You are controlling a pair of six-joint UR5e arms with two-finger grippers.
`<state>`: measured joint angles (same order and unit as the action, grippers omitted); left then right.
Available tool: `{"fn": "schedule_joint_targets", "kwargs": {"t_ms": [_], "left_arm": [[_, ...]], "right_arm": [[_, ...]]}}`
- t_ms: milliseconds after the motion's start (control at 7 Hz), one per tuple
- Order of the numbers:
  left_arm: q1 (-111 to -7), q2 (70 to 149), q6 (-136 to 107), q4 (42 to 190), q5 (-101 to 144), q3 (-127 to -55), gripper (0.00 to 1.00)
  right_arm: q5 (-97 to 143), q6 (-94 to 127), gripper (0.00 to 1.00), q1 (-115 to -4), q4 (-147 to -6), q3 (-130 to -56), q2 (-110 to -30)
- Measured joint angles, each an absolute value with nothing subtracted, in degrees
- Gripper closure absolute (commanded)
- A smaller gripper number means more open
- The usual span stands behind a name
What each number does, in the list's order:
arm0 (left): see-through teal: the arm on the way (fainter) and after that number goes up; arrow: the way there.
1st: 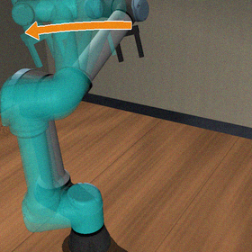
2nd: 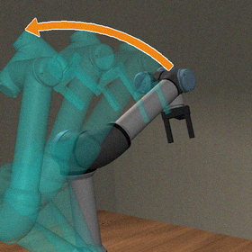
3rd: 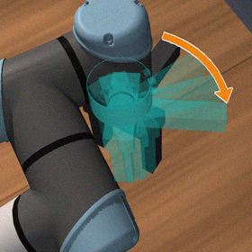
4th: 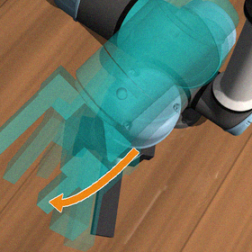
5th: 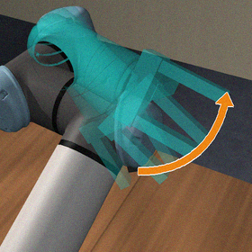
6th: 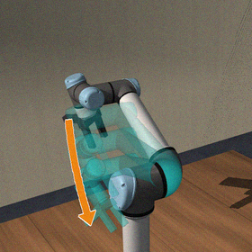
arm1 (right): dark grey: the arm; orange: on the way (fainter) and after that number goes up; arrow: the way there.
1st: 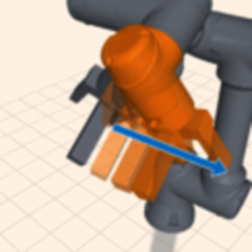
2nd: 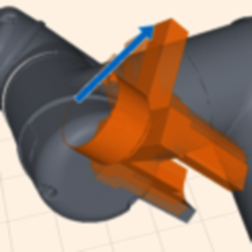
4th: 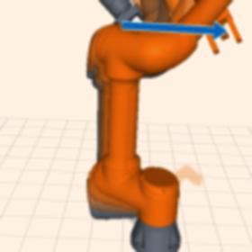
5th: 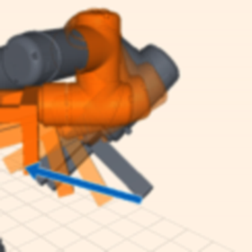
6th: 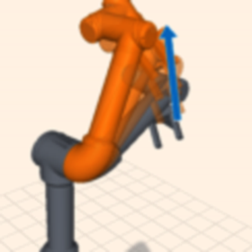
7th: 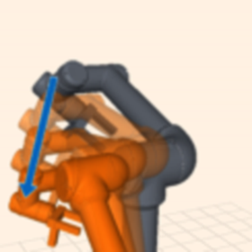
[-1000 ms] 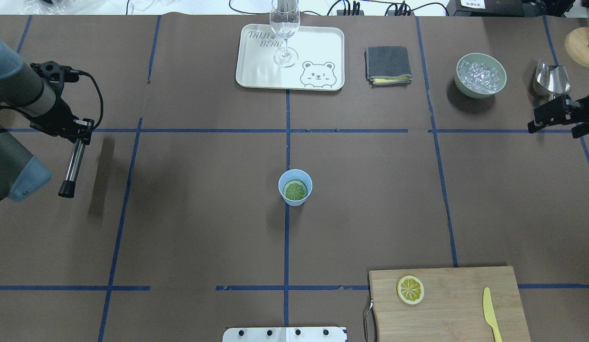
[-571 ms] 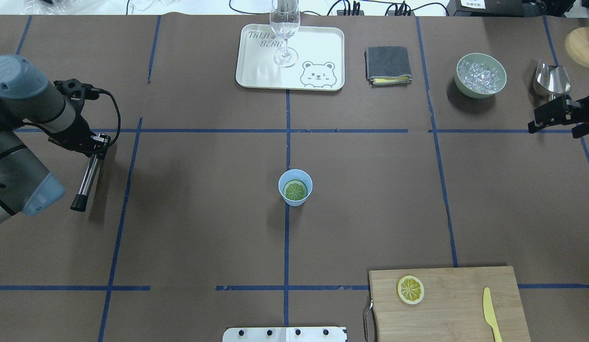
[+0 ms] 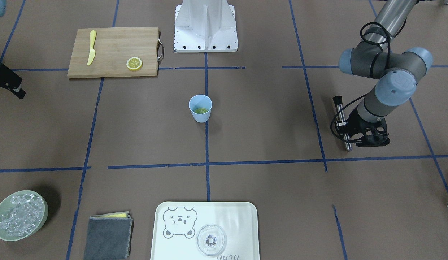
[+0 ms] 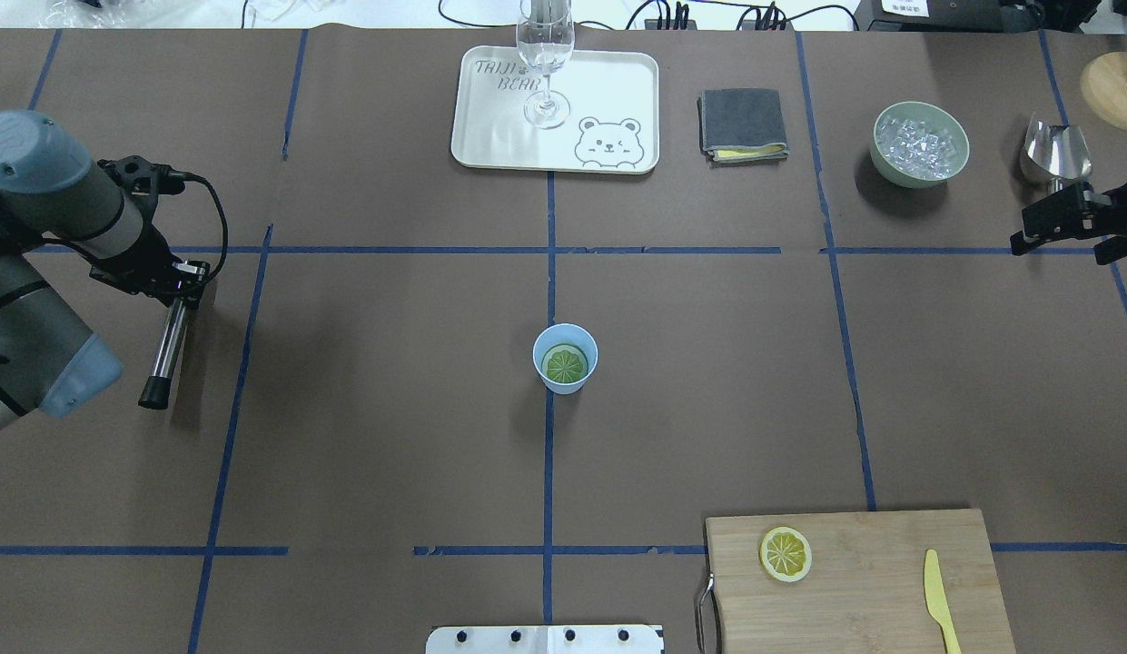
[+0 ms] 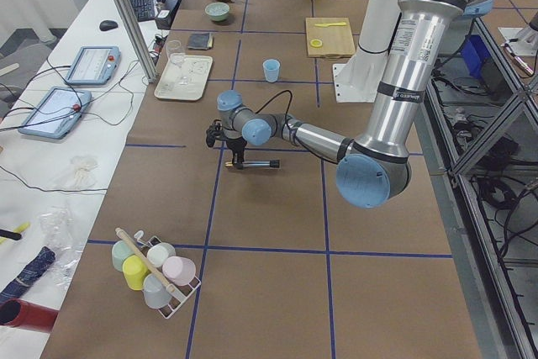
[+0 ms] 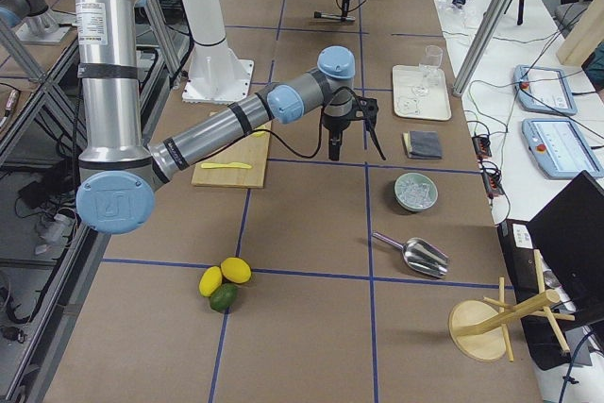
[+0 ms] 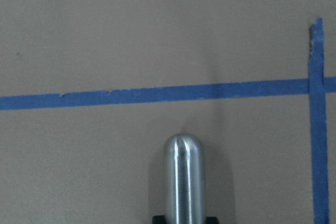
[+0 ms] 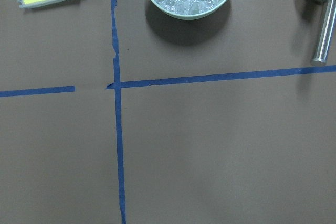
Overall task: Squeeze lemon into cup
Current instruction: 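Lower the muddler onto the table at its starting spot with the left gripper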
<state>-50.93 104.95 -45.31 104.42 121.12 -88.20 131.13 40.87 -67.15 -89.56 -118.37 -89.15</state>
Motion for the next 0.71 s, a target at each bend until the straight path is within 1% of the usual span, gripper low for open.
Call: {"fn": "schedule_joint_targets", "kwargs": {"t_ms": [429,571,714], "left_arm": [[-50.76,103.91,-45.25,104.49,120.95,-88.30,1.00],[-50.74,103.84,-45.18,104.50,120.92,-88.32,0.96],[-50.72,103.84,-45.13,104.50,120.90,-88.33,0.73]], "right_arm": [[131.13,40.87,0.00,-67.15,-89.56,-118.59,-89.17],[131.13,40.87,0.00,-67.15,-89.56,-118.60,-89.20],[131.13,40.87,0.00,-67.15,-89.56,-118.60,-89.20]]}}
